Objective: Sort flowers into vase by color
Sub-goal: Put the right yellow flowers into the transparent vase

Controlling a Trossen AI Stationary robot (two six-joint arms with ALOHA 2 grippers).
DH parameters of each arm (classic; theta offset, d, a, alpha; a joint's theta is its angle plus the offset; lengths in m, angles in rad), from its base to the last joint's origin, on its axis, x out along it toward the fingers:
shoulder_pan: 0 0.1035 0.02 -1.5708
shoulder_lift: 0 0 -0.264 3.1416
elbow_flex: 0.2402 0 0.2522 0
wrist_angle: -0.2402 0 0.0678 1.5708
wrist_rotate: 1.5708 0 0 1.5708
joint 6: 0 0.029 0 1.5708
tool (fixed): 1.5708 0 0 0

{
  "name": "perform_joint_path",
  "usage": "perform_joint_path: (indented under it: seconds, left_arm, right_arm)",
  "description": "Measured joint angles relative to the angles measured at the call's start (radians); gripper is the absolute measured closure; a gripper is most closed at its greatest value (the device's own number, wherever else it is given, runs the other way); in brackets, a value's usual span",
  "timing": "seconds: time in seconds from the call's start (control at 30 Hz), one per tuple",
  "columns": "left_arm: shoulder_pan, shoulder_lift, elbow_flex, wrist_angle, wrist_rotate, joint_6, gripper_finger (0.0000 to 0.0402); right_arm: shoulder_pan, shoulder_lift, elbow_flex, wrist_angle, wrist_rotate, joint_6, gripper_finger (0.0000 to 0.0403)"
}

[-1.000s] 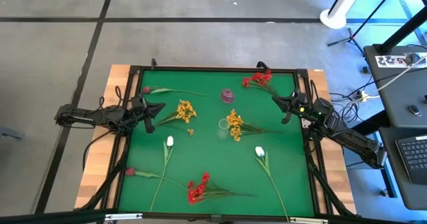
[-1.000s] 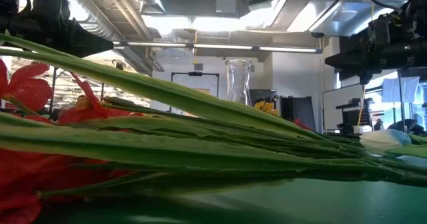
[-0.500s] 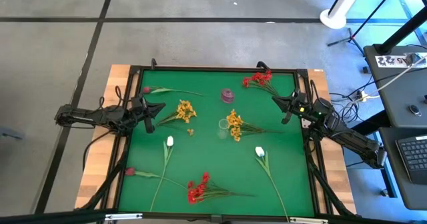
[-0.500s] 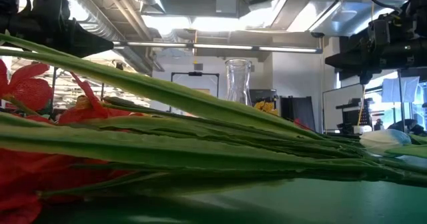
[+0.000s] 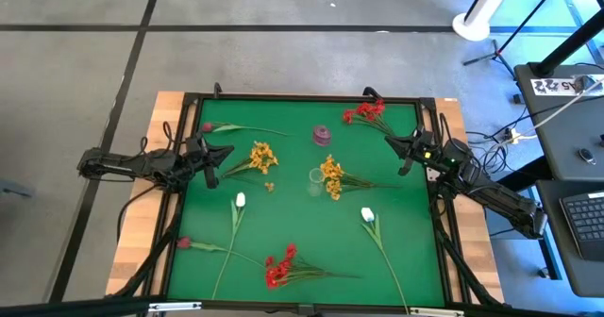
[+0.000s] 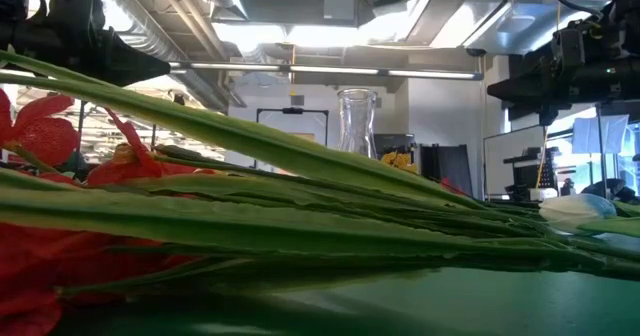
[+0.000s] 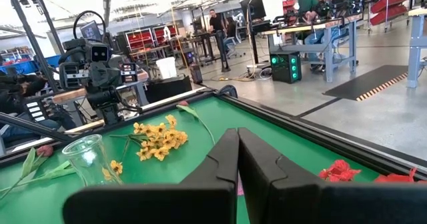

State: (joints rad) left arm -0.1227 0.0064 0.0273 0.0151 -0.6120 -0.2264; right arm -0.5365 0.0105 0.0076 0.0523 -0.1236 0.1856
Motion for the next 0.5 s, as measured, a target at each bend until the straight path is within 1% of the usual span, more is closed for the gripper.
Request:
perform_joint_path:
  seconds: [0.13,0.23,0.33,0.43,0.5]
  left_arm:
    - [0.000,0.000,0.000,0.000,0.000,0.000,0.0401]
    - [0.000,0.000,0.000,0.000,0.000,0.000,0.0401]
    - [0.000,0.000,0.000,0.000,0.000,0.000,0.0401]
    - [0.000,0.000,0.000,0.000,0.000,0.000,0.0401]
    - [0.000,0.000,0.000,0.000,0.000,0.000,0.0401]
  right_arm:
    - [0.000,0.000,0.001,0.035,0.028,0.000,0.0393]
    - [0.000,0.000,0.005,0.135,0.034,0.000,0.0393]
    - [0.000,0.001,0.035,0.191,0.009,-0.009,0.0393]
    - [0.000,-0.002,0.101,0.247,-0.025,-0.032,0.0393]
    - [0.000,0.002,0.141,0.235,-0.044,-0.047,0.0393]
